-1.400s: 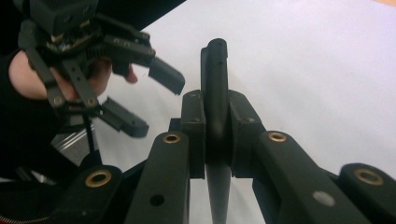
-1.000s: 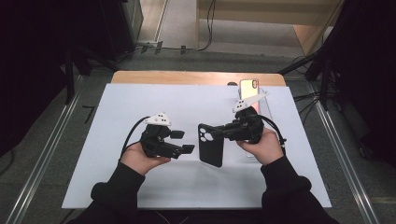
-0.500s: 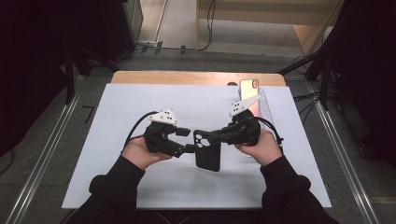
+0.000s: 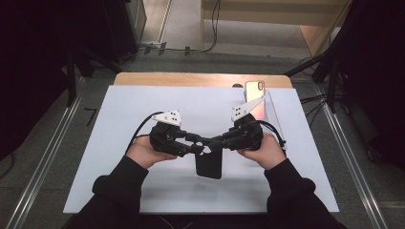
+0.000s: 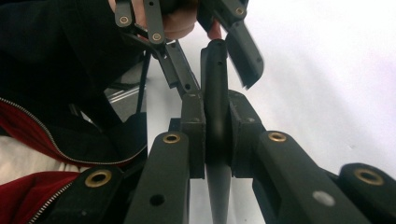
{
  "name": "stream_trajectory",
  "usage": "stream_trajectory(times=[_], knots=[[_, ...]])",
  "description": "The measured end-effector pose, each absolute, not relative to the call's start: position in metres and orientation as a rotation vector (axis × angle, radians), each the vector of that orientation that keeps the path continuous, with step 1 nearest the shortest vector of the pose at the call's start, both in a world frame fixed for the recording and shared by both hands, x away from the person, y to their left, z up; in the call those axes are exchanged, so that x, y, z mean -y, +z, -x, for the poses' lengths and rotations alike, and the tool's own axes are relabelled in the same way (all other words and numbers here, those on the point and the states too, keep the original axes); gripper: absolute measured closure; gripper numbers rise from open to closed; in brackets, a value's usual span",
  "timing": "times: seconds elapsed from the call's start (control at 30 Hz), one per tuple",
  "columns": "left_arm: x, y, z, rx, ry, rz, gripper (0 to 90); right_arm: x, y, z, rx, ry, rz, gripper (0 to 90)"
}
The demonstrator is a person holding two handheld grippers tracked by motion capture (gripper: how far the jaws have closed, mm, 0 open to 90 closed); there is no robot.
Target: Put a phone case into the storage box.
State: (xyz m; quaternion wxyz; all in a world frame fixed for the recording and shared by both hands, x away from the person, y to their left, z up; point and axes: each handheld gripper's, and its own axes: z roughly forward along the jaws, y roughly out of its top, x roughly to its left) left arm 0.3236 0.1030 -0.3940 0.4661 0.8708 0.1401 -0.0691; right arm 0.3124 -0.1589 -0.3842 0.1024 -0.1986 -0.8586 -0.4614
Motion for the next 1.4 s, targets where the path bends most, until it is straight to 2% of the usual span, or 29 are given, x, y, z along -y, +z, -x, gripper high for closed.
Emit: stream_trajectory(times=[0.07, 0.13, 0.33, 0.5, 0.67, 0.83, 0.93, 1.2, 1.37, 1.4], knots=[[-0.103, -0.394, -0.322, -0.338, -0.189, -2.144, 63.8, 0.158, -0.385, -0.313, 2.527, -1.365, 0.578, 77.4], [-0.103, -0.394, -0.321, -0.325, -0.176, -2.151, 68.6, 0.157, -0.385, -0.313, 2.527, -1.365, 0.574, 77.4], [-0.105, -0.394, -0.322, -0.317, -0.22, -2.138, 74.2, 0.16, -0.385, -0.314, 2.501, -1.384, 0.565, 76.6], [-0.105, -0.392, -0.321, -0.33, -0.251, -2.138, 76.7, 0.162, -0.386, -0.314, 2.473, -1.413, 0.594, 70.9], [-0.109, -0.392, -0.323, -0.393, -0.229, -2.183, 76.9, 0.166, -0.383, -0.313, 2.478, -1.496, 0.628, 54.6], [-0.117, -0.387, -0.328, -0.503, -0.214, -2.154, 76.9, 0.168, -0.381, -0.312, 2.478, -1.588, 0.694, 39.2], [-0.122, -0.381, -0.33, -0.603, -0.166, -2.135, 76.8, 0.167, -0.382, -0.311, 2.495, -1.591, 0.712, 35.6], [-0.132, -0.375, -0.333, -0.723, -0.108, -2.119, 76.8, 0.162, -0.386, -0.311, 2.515, -1.618, 0.783, 23.5], [-0.136, -0.371, -0.334, -0.807, -0.07, -2.093, 76.7, 0.157, -0.39, -0.312, 2.537, -1.599, 0.825, 0.0], [-0.136, -0.37, -0.334, -0.823, -0.056, -2.097, 76.7, 0.154, -0.391, -0.311, 2.563, -1.577, 0.838, 0.0]])
